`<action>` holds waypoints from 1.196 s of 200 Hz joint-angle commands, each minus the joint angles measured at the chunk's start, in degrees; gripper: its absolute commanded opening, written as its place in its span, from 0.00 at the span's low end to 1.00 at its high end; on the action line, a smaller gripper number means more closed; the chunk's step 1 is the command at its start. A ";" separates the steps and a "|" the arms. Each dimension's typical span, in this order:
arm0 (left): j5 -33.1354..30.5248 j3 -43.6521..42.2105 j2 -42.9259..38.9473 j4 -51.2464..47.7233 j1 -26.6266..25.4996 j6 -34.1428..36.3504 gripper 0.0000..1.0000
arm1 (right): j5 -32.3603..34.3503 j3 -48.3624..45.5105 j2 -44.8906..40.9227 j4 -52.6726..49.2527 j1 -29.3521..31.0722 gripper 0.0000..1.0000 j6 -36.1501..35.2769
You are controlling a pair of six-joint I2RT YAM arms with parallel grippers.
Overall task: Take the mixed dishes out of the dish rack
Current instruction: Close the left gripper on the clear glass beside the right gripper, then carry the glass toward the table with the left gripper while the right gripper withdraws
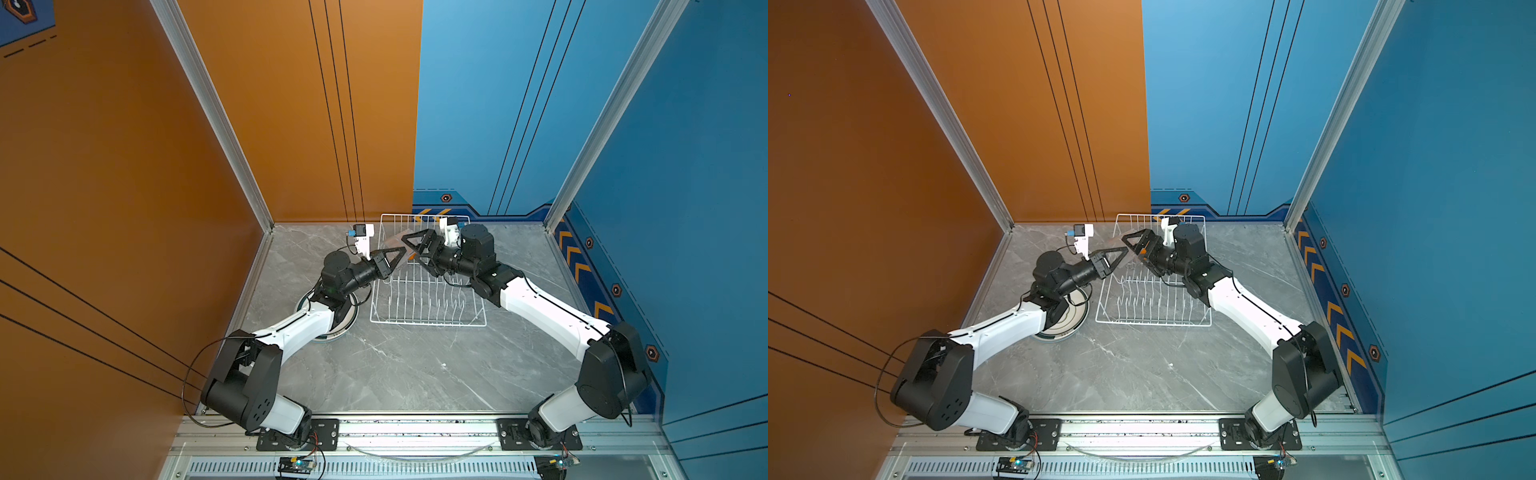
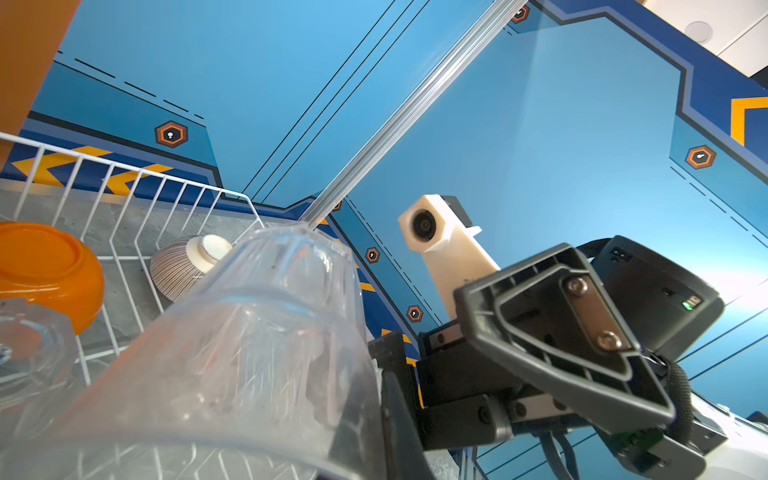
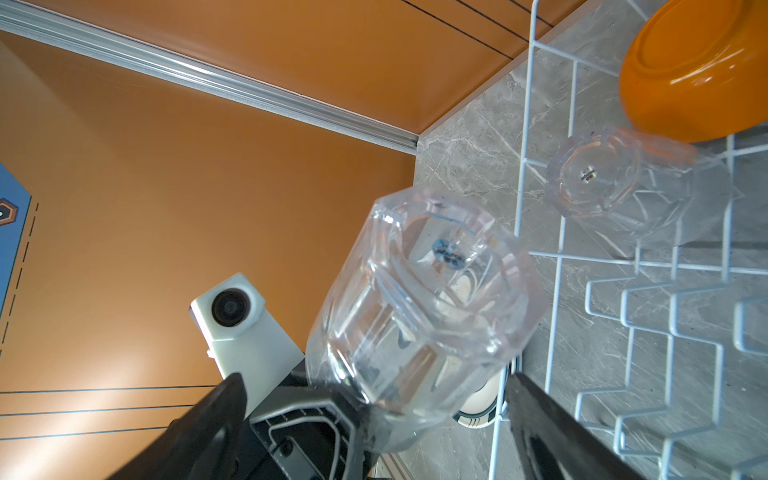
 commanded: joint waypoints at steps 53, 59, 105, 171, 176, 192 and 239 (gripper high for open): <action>-1.50 -1.47 -2.15 1.52 1.53 -0.86 0.00 | 4.75 0.51 -2.43 -2.86 0.24 0.98 -2.63; -1.50 -1.47 -2.16 1.48 1.57 -0.95 0.00 | 4.79 0.50 -2.48 -2.89 0.25 0.98 -2.67; -1.67 -1.45 -2.18 1.48 1.66 -1.22 0.00 | 4.86 0.61 -2.53 -2.84 0.24 0.98 -2.67; -0.53 -0.85 -4.20 -5.91 7.03 0.45 0.00 | 7.30 0.45 -4.17 -6.42 0.09 0.98 -6.31; -1.80 -0.90 -5.17 -8.96 8.59 1.14 0.00 | 8.38 0.56 -4.72 -8.28 0.07 0.98 -7.66; -5.64 0.00 -8.35 -21.64 13.54 4.88 0.00 | 13.58 0.48 -7.07 -14.51 0.09 0.98 -12.55; -18.11 10.59 -11.46 -56.95 20.25 21.85 0.00 | 26.40 -0.95 -13.91 -26.01 0.05 0.99 -22.96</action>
